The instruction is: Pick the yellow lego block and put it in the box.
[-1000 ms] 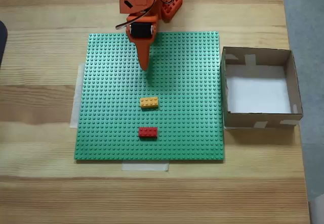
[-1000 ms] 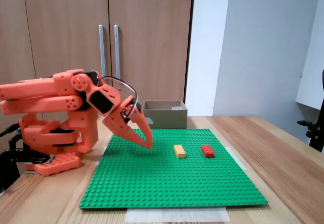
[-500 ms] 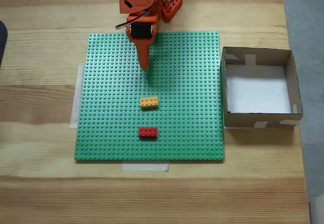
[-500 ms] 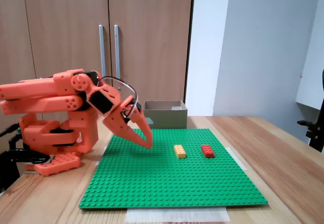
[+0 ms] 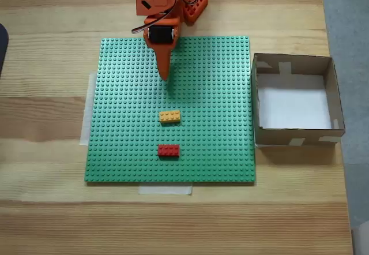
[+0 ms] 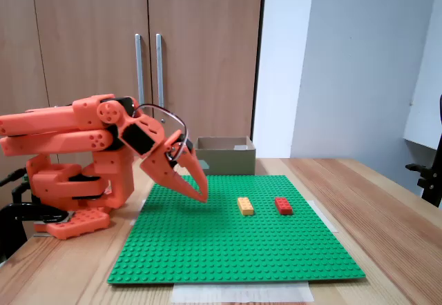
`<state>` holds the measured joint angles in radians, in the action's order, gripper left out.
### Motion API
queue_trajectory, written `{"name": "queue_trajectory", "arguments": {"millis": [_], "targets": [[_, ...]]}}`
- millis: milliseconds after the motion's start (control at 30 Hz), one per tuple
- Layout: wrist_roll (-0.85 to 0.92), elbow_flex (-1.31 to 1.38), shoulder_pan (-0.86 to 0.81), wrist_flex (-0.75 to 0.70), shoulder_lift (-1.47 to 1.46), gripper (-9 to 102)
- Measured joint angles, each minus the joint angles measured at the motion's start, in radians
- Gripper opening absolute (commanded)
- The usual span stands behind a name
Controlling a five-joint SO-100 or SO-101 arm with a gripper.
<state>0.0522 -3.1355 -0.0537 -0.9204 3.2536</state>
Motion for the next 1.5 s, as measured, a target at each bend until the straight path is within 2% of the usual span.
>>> {"name": "queue_trajectory", "arguments": {"millis": [1500], "targets": [[0.000,0.000,0.000,0.000,0.000,-1]]}}
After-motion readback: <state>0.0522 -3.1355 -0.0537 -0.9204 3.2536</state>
